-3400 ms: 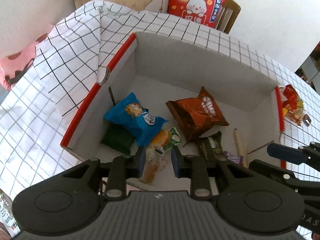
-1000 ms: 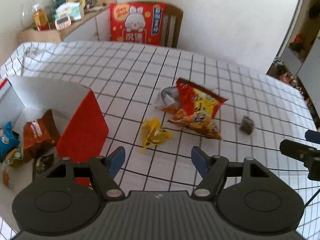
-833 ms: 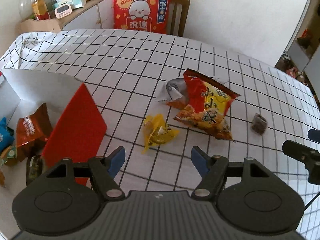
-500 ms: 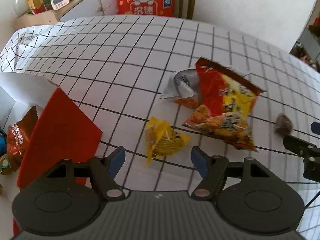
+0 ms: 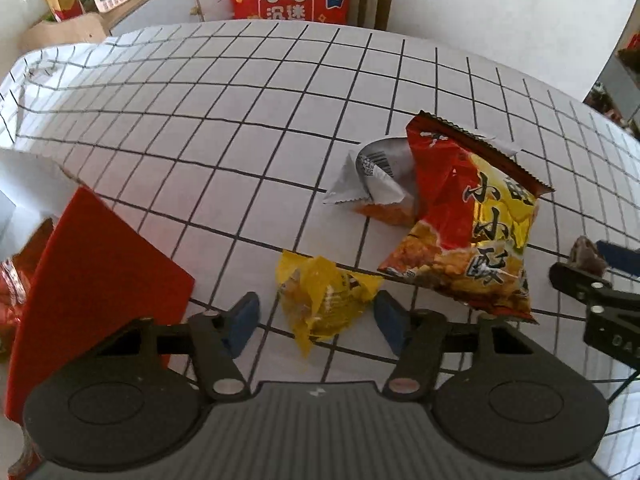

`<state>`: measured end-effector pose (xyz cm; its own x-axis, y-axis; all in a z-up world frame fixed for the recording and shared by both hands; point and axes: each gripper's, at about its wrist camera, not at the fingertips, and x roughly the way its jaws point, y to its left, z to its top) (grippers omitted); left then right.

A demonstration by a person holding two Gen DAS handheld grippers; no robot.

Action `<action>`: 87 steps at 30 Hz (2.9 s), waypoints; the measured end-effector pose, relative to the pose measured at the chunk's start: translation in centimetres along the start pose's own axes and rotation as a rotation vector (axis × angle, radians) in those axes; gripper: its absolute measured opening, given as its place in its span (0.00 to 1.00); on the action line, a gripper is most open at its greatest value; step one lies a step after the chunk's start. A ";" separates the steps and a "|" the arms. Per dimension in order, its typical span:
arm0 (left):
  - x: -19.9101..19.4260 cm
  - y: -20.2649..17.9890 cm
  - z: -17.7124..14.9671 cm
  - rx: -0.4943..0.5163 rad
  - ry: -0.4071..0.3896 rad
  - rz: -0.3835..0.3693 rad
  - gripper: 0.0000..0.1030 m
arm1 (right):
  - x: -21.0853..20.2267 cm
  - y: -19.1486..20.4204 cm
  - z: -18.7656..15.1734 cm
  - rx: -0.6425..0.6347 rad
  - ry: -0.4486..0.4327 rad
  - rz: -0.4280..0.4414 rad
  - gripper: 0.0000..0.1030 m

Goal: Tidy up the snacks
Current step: 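Grasp the yellow packet with the left gripper while the right gripper grasps the dark cube candy, then carry the yellow packet and cube candy with both grippers over the box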

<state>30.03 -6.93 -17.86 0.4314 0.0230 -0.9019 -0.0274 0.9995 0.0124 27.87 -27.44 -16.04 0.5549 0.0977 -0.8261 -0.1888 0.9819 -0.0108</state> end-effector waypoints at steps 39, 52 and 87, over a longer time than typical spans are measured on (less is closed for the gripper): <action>-12.8 3.2 -6.3 -0.006 -0.044 -0.138 0.36 | -13.6 5.6 -3.4 0.054 -0.067 0.108 0.40; -18.5 7.4 -8.7 -0.003 -0.077 -0.196 0.36 | -18.4 10.3 -3.2 0.034 -0.097 0.146 0.40; -22.5 27.4 -9.5 -0.113 -0.160 -0.099 0.36 | -17.5 30.7 1.3 -0.105 -0.092 0.265 0.40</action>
<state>11.00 19.77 -1.38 0.5746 -0.0635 -0.8159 -0.0745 0.9888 -0.1294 13.47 1.19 -1.20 0.5451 0.3676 -0.7535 -0.4175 0.8984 0.1362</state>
